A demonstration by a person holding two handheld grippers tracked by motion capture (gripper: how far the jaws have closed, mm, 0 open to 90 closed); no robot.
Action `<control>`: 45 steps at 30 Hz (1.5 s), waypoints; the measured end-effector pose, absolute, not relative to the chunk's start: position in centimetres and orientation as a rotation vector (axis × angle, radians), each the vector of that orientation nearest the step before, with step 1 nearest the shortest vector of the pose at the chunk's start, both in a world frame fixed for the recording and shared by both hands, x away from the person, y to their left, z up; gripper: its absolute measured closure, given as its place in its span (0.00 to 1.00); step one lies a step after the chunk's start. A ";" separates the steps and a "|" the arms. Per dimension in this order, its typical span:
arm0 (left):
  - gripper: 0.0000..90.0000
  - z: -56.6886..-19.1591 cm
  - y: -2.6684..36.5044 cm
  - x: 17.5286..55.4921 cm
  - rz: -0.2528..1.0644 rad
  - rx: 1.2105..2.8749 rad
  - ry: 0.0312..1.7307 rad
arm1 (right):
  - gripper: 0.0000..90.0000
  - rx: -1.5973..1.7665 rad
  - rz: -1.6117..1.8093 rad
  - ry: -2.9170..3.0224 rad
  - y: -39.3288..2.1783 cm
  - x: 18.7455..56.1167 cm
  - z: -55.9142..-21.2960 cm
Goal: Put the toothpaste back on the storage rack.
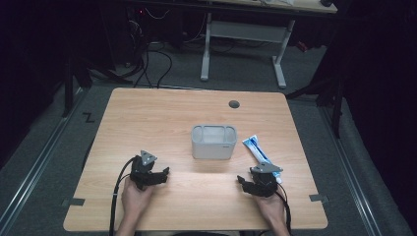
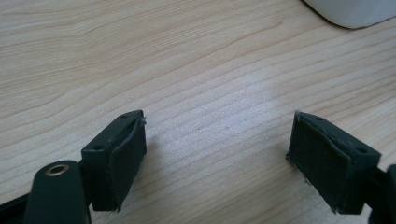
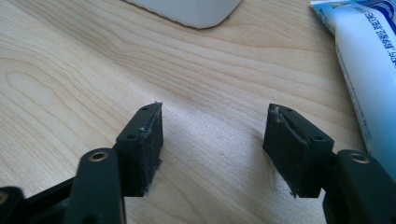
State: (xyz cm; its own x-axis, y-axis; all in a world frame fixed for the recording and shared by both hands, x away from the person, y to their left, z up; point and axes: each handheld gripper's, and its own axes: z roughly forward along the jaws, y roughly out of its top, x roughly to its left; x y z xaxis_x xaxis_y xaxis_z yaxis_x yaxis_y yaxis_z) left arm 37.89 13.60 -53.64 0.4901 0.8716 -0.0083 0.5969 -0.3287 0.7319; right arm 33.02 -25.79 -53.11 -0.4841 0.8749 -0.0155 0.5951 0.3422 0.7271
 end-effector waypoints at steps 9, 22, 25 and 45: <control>0.21 -53.6 13.6 37.9 0.515 2.051 1.204 | 0.51 1.307 0.968 2.189 -25.9 32.5 -52.9; 0.21 -53.6 13.6 37.9 0.512 2.052 1.201 | 0.55 1.332 1.010 2.147 -27.1 31.9 -52.1; 0.21 -53.6 13.6 37.9 0.512 2.052 1.201 | 0.55 1.337 1.009 2.146 -27.2 31.8 -52.1; 0.22 -53.6 13.6 37.9 0.509 2.052 1.198 | 0.58 1.356 1.060 2.093 -29.0 31.5 -50.8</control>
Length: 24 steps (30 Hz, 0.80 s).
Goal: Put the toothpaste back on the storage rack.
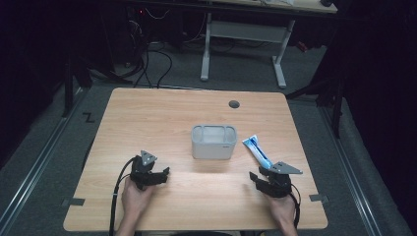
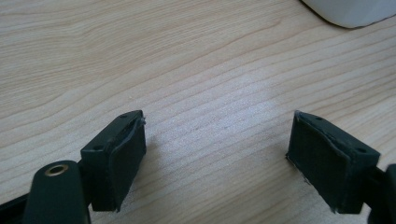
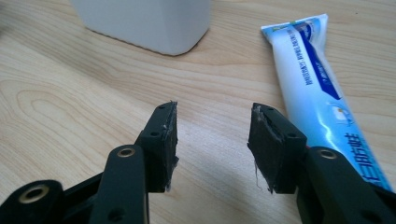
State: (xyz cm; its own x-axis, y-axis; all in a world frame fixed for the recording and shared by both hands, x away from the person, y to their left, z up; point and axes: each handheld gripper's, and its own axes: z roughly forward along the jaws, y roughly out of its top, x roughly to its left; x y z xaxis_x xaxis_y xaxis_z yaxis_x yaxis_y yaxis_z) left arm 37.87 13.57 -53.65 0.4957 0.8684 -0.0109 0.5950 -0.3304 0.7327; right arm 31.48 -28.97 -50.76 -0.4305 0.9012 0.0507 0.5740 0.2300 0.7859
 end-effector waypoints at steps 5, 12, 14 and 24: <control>0.22 -53.6 13.6 37.9 0.509 2.052 1.198 | 0.59 1.355 1.072 2.088 -29.3 31.5 -50.2; 0.22 -53.6 13.6 37.9 0.509 2.053 1.198 | 0.61 1.345 1.084 2.072 -29.6 31.7 -49.5; 0.22 -53.6 13.6 37.9 0.510 2.053 1.197 | 0.60 1.337 1.091 2.067 -29.6 31.8 -49.4; 0.22 -53.6 13.6 37.9 0.509 2.052 1.198 | 0.54 1.275 1.095 2.045 -29.8 32.2 -48.6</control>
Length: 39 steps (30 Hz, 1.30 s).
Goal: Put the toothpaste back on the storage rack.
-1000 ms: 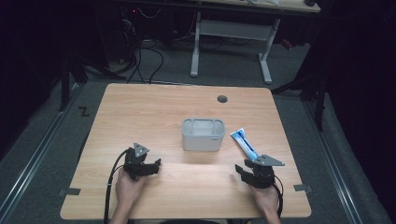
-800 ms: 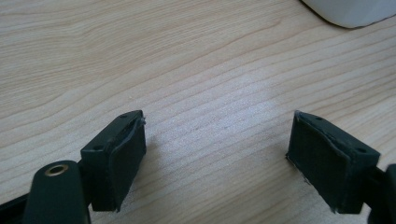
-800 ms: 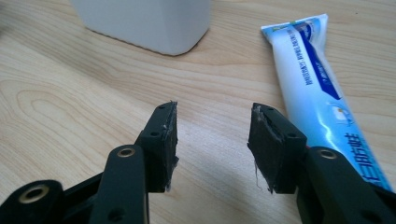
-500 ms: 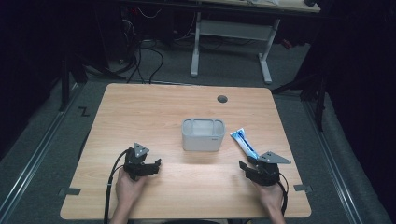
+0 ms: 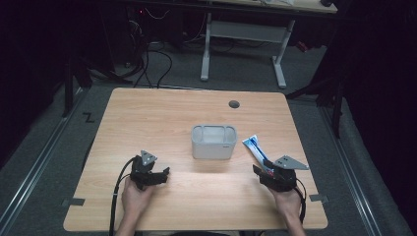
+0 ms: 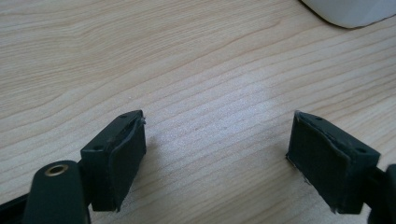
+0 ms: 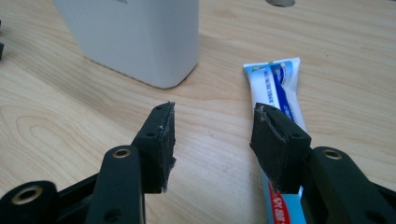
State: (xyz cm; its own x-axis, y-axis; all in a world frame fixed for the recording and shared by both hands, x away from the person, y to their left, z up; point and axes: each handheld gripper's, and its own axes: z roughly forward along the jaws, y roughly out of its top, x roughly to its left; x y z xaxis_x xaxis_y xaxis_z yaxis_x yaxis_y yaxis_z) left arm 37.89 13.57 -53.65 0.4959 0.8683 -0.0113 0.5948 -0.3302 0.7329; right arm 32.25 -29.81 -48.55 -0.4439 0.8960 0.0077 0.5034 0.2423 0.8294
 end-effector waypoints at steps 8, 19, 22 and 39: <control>0.22 -53.6 13.6 37.9 0.508 2.052 1.198 | 0.51 1.279 1.061 2.032 -30.8 33.2 -46.9; 0.22 -53.6 13.6 37.9 0.509 2.051 1.199 | 0.52 1.313 1.002 2.049 -31.6 35.1 -46.3; 0.22 -53.6 13.6 37.9 0.509 2.052 1.198 | 0.52 1.331 0.985 2.059 -31.6 35.8 -46.2; 0.22 -53.6 13.6 37.9 0.509 2.052 1.198 | 0.53 1.409 0.902 2.111 -31.7 39.2 -46.5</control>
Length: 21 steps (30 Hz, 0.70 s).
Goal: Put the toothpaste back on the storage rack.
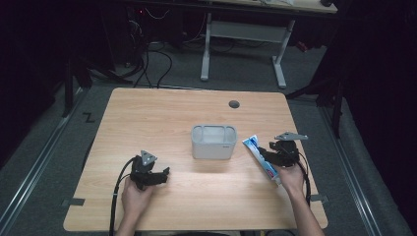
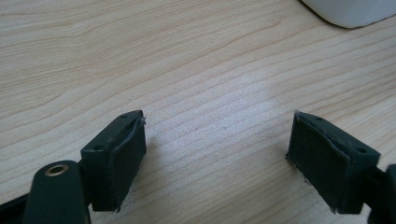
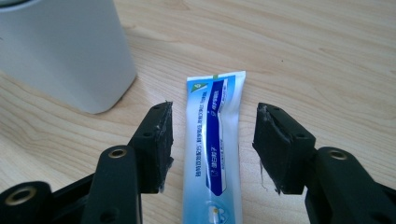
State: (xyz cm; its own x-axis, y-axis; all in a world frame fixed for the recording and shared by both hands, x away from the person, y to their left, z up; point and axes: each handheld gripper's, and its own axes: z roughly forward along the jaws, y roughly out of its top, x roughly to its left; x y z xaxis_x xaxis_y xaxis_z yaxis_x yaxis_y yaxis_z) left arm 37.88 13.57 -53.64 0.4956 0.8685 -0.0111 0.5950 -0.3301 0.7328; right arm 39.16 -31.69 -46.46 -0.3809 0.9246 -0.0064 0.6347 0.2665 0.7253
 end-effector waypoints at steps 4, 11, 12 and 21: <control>0.22 -53.6 13.6 37.9 0.509 2.052 1.199 | 0.52 1.409 0.861 2.135 -31.4 40.0 -46.5; 0.22 -53.6 13.6 37.9 0.508 2.052 1.198 | 0.51 1.383 0.722 2.193 -30.2 41.5 -47.1; 0.22 -53.6 13.6 37.9 0.508 2.052 1.198 | 0.50 1.385 0.720 2.199 -30.1 41.6 -47.1; 0.22 -53.6 13.6 37.9 0.508 2.052 1.198 | 0.50 1.420 0.660 2.263 -29.6 43.1 -48.4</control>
State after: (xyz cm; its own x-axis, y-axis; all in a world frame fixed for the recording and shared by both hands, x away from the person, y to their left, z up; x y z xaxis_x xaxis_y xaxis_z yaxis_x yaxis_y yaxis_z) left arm 37.88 13.58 -53.64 0.4957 0.8684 -0.0120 0.5952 -0.3296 0.7328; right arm 43.08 -29.61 -48.44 -0.4127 0.9079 -0.0737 0.7258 0.3767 0.5756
